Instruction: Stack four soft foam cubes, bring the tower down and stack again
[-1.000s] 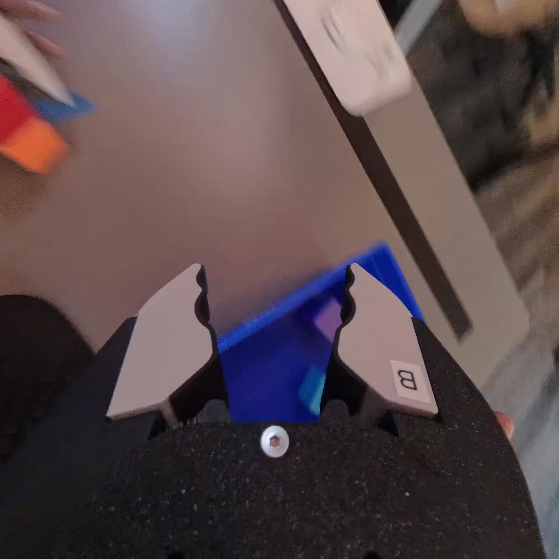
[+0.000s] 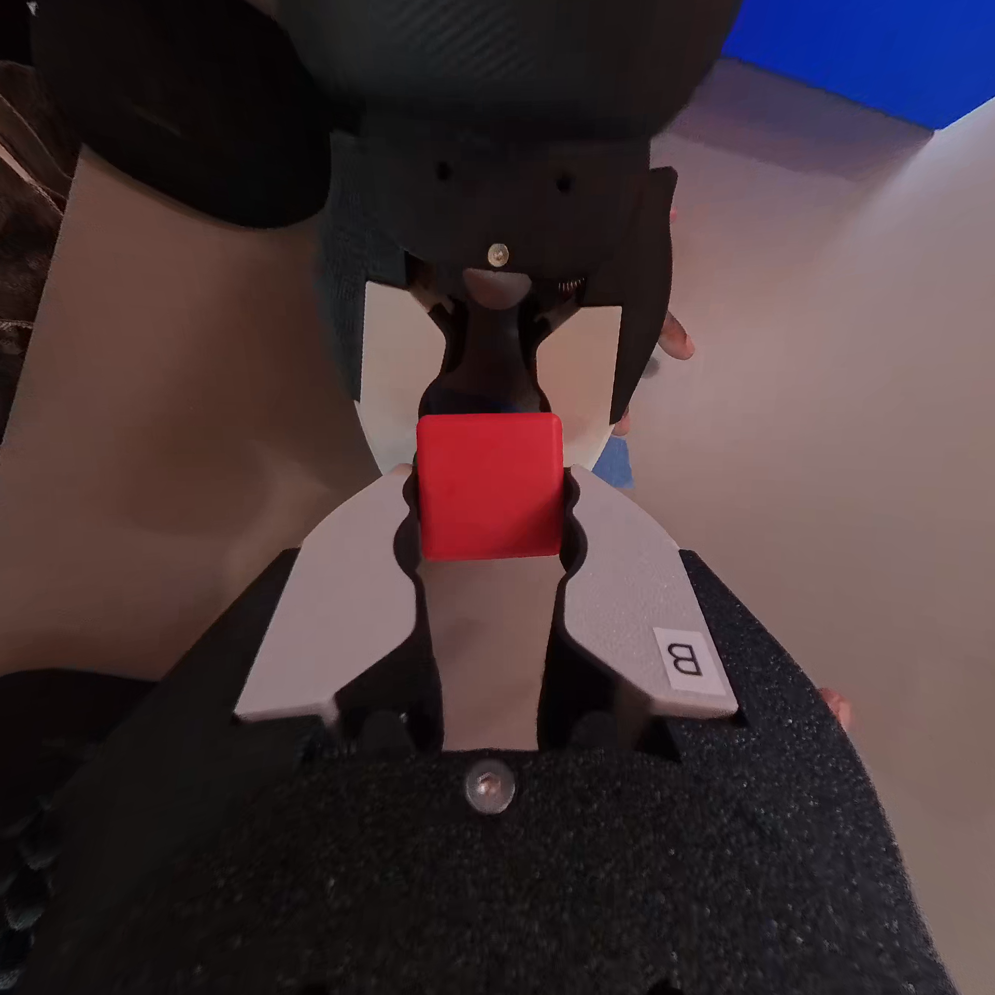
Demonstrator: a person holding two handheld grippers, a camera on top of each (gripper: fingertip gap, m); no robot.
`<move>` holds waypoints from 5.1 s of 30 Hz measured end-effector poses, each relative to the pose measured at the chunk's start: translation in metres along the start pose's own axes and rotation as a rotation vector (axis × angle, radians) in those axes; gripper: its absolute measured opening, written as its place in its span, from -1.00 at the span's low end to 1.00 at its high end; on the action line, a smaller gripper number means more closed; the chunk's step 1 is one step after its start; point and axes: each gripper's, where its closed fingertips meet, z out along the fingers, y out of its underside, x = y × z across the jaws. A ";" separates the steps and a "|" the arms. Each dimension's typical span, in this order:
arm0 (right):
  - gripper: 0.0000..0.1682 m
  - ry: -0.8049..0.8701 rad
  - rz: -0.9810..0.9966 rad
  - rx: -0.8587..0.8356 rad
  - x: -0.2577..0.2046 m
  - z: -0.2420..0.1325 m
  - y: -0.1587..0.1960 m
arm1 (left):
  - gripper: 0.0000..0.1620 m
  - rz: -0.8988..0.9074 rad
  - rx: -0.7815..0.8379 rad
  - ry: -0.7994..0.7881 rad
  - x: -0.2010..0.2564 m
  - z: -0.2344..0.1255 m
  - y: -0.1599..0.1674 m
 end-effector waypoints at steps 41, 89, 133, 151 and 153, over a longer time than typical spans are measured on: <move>-0.41 0.569 0.761 -0.331 -0.017 -0.216 0.257 | 0.02 0.032 -0.057 -0.052 -0.010 -0.002 0.014; -0.43 0.025 0.048 -0.198 0.006 0.002 0.021 | 0.58 -0.073 0.112 -0.017 -0.024 -0.041 -0.002; 0.02 1.291 1.115 0.390 -0.048 -0.224 0.184 | 0.11 -0.558 0.075 -1.290 -0.015 -0.262 0.085; -0.95 1.305 0.987 0.107 -0.027 -0.169 0.205 | -0.91 -0.418 0.141 -1.091 -0.016 -0.243 0.101; -0.95 1.286 0.972 0.123 -0.026 -0.169 0.205 | -0.91 -0.378 0.182 -1.030 -0.013 -0.245 0.101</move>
